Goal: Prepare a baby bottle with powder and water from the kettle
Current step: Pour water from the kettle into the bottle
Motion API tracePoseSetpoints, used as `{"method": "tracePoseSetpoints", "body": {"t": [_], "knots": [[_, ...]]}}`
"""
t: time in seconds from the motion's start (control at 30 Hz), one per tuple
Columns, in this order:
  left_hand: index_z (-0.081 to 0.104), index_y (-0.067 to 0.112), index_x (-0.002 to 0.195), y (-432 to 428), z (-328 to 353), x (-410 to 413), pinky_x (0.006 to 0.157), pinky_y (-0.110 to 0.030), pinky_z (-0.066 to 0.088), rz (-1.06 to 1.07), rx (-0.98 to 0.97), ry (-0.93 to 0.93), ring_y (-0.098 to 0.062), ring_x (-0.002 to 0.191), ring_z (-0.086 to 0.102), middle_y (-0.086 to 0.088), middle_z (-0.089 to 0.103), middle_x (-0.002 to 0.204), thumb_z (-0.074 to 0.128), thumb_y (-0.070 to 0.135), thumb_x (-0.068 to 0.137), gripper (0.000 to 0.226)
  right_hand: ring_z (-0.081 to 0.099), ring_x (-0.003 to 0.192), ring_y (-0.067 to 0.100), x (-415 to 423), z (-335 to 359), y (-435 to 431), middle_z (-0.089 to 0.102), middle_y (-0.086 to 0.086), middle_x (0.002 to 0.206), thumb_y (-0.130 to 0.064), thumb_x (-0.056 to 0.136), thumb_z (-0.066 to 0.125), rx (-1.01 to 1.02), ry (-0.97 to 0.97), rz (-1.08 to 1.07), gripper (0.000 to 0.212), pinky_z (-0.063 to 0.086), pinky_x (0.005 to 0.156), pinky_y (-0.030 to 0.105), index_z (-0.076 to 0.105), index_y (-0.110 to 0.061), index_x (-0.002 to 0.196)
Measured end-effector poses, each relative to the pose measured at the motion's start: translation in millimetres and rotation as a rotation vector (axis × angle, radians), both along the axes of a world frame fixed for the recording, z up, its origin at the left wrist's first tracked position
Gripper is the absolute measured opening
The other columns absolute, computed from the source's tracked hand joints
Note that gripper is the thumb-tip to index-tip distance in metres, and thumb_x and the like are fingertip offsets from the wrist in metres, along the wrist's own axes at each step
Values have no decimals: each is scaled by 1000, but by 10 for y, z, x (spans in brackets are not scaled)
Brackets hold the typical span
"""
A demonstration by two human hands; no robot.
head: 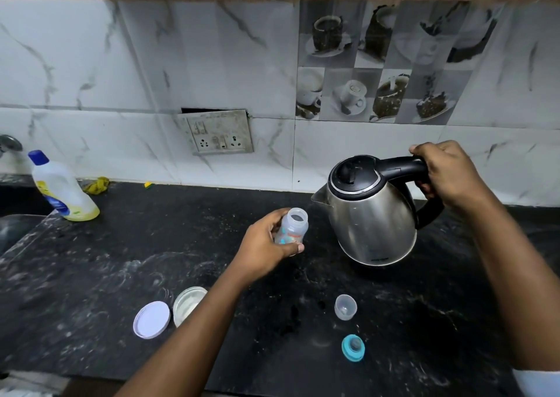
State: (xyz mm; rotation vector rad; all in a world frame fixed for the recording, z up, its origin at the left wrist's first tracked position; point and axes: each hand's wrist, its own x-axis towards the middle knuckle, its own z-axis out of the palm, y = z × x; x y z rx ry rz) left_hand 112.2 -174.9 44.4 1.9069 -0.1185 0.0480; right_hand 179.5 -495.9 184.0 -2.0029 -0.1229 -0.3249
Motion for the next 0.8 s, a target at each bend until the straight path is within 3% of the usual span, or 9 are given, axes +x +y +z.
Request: {"method": "tracePoseSetpoints", "body": {"t": [0.33, 0.6, 0.8], "knots": [[63, 28, 141, 48, 46, 23, 107, -40, 58, 15, 59, -5, -8, 117, 70, 14, 73, 129, 96, 12, 75, 76, 33, 32, 19, 70, -78, 181, 42, 14, 38, -45, 84, 53, -63, 27, 93, 54, 26, 37, 22, 49, -8, 45], [62, 31, 142, 56, 28, -34, 106, -32, 57, 17, 108, -24, 1, 116, 68, 20, 72, 127, 96, 16, 75, 77, 32, 34, 18, 114, 8, 235, 41, 11, 38, -44, 86, 54, -126, 22, 128, 53, 28, 37, 22, 49, -11, 46], [62, 30, 142, 19, 3, -81, 106, -34, 58, 23, 112, -31, -2, 117, 68, 17, 72, 128, 96, 16, 75, 76, 32, 33, 18, 125, 74, 250, 40, 9, 39, -45, 86, 55, -169, 1, 131, 52, 27, 36, 21, 47, -12, 47]]}}
